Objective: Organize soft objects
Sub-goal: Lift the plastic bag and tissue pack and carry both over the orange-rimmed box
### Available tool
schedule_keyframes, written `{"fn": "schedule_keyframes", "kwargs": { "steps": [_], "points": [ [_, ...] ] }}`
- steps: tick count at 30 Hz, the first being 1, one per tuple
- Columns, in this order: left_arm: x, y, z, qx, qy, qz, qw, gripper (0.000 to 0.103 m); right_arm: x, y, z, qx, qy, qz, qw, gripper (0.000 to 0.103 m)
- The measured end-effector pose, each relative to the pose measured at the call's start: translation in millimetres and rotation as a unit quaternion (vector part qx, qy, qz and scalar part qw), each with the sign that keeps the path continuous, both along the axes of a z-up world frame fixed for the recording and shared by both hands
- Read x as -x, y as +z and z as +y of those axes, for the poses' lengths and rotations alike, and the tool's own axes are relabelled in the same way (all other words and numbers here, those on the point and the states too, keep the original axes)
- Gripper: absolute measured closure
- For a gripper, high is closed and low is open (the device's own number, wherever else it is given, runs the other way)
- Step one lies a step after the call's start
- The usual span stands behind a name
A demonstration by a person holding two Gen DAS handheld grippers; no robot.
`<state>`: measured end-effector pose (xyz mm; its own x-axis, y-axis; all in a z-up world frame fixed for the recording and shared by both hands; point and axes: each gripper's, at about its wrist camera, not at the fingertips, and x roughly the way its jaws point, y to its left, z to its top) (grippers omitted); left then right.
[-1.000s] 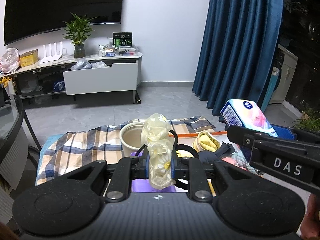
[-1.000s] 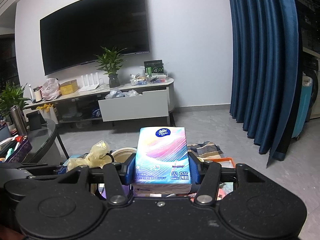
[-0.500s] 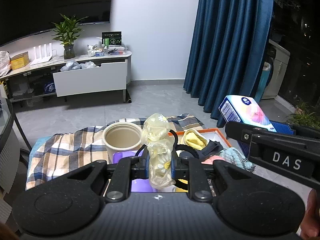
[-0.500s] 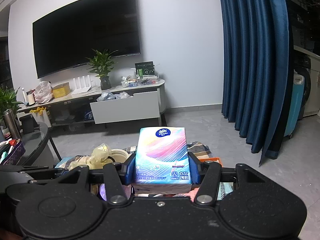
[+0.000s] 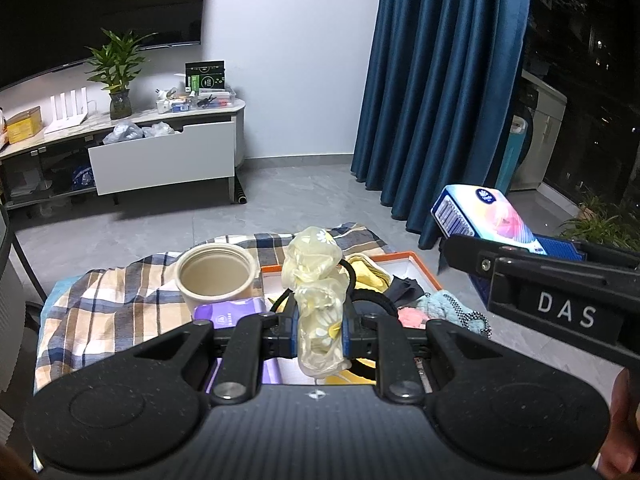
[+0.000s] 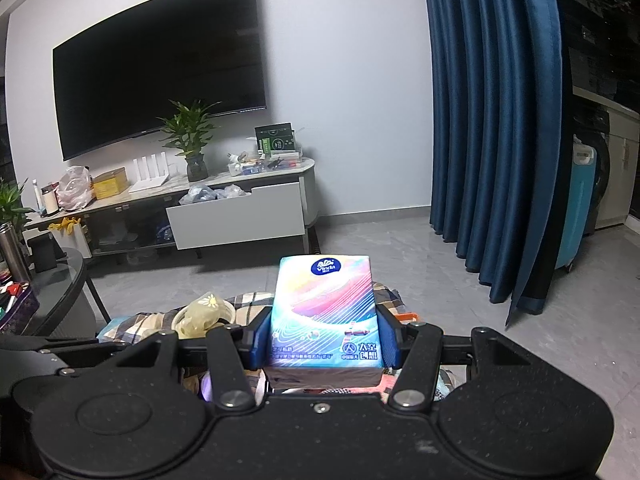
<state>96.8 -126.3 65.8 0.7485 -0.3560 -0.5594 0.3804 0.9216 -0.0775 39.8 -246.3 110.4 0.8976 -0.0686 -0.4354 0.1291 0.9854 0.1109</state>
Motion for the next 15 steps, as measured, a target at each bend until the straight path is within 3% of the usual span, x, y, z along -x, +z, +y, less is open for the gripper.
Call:
{"fn": "schedule_keyframes", "kwargs": {
  "steps": [15],
  "points": [
    [-4,-7,-13,-0.004,-0.014,0.01,0.9998,0.082,-3,-7,-13,-0.007,-0.016,0.009,1.0,0.039]
  ]
}}
